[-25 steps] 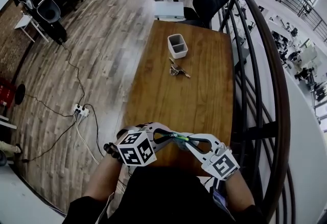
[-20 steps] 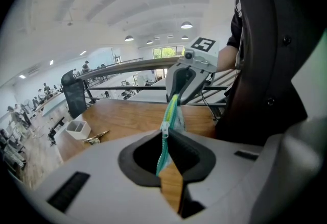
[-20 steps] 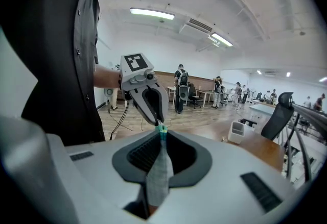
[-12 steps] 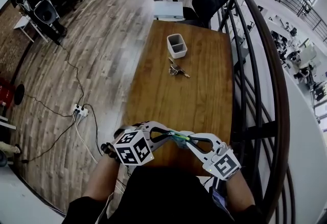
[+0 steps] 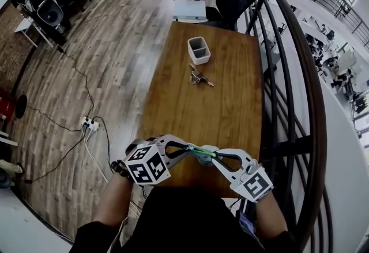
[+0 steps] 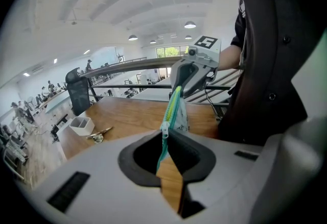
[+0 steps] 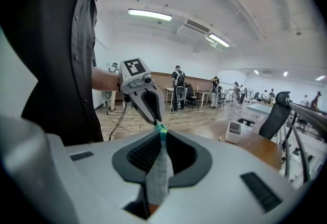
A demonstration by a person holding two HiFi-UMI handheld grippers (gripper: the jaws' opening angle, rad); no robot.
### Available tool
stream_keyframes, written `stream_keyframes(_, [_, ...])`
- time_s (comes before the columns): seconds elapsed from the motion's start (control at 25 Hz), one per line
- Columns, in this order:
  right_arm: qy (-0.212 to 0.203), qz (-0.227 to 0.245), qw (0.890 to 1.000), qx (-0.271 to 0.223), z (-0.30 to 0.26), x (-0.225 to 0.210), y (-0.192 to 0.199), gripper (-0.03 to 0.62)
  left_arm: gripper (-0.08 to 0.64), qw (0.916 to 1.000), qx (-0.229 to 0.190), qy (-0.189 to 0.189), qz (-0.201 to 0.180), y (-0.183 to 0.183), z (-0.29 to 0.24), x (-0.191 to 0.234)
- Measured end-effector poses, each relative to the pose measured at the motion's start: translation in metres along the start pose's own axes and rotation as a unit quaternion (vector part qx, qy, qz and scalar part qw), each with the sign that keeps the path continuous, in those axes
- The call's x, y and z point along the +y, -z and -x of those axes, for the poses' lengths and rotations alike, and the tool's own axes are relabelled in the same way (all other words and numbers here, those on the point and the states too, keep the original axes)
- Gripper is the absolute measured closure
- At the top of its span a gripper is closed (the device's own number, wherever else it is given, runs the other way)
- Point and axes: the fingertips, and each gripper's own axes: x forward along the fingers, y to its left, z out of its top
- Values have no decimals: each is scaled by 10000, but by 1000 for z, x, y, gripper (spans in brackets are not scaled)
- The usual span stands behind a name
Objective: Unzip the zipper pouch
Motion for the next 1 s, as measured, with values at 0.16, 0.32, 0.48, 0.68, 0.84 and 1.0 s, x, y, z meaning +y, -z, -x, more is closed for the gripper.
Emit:
stream_keyframes(0.16, [4, -31, 10000, -52, 0, -1, 0, 555, 520, 9999, -17, -24, 98, 4, 1, 0])
stream_keyframes(0.32, [28, -53, 10000, -48, 1, -4, 1, 555, 520, 9998, -3, -75, 202, 11, 3, 3])
stream_keyframes(0.48, [40, -50, 10000, -33, 0, -4, 2, 555, 520, 9997, -36, -87, 242, 12, 5, 6])
stream_keyframes(0.68, [34, 31, 10000, -19, 0, -1, -1, 555, 520, 9996, -56, -80, 282, 15, 8, 4])
stream_keyframes(0.84, [25, -13, 10000, -18, 1, 1, 1, 555, 520, 9996, -53, -73, 272, 17, 8, 3])
stream_keyframes(1.0, [-14, 21, 10000, 16, 1, -1, 2, 555, 520, 9996, -36, -87, 282, 20, 8, 4])
